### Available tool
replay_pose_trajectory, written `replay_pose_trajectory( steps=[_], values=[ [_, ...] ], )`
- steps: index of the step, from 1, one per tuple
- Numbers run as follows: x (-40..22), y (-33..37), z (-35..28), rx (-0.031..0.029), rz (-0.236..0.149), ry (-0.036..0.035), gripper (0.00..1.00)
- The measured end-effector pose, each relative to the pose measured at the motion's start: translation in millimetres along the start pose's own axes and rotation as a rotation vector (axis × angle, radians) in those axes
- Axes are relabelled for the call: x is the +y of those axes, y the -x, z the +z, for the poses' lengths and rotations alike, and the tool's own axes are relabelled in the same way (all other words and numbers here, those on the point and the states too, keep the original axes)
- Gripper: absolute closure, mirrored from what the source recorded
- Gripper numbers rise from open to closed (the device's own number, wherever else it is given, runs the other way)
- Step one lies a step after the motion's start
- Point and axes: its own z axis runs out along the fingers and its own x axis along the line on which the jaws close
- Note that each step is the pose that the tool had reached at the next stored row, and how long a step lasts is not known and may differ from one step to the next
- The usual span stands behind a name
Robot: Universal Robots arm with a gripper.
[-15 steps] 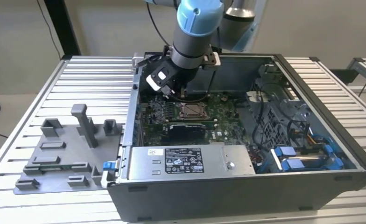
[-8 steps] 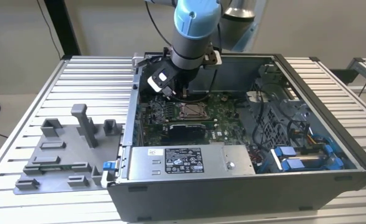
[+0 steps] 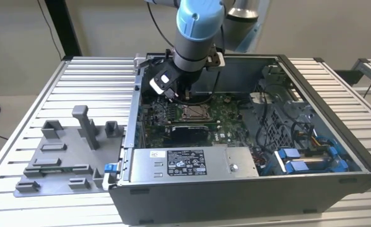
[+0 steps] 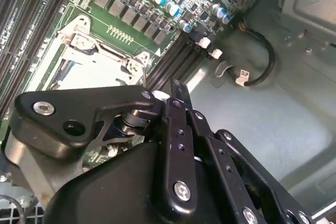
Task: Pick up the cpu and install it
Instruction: 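Close the cpu cover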
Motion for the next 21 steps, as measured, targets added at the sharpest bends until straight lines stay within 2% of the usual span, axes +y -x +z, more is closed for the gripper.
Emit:
replay_pose_trajectory(
  steps=[4,9,21],
  values=[
    [1.0,1.7,4.7,-0.0065,0.0,-0.0007,1.0],
    [7.1,2.5,5.9,-0.0067,0.0,-0.0007,1.0],
    [11.6,3.5,6.8,-0.0068,0.001,-0.0008,1.0]
  ],
)
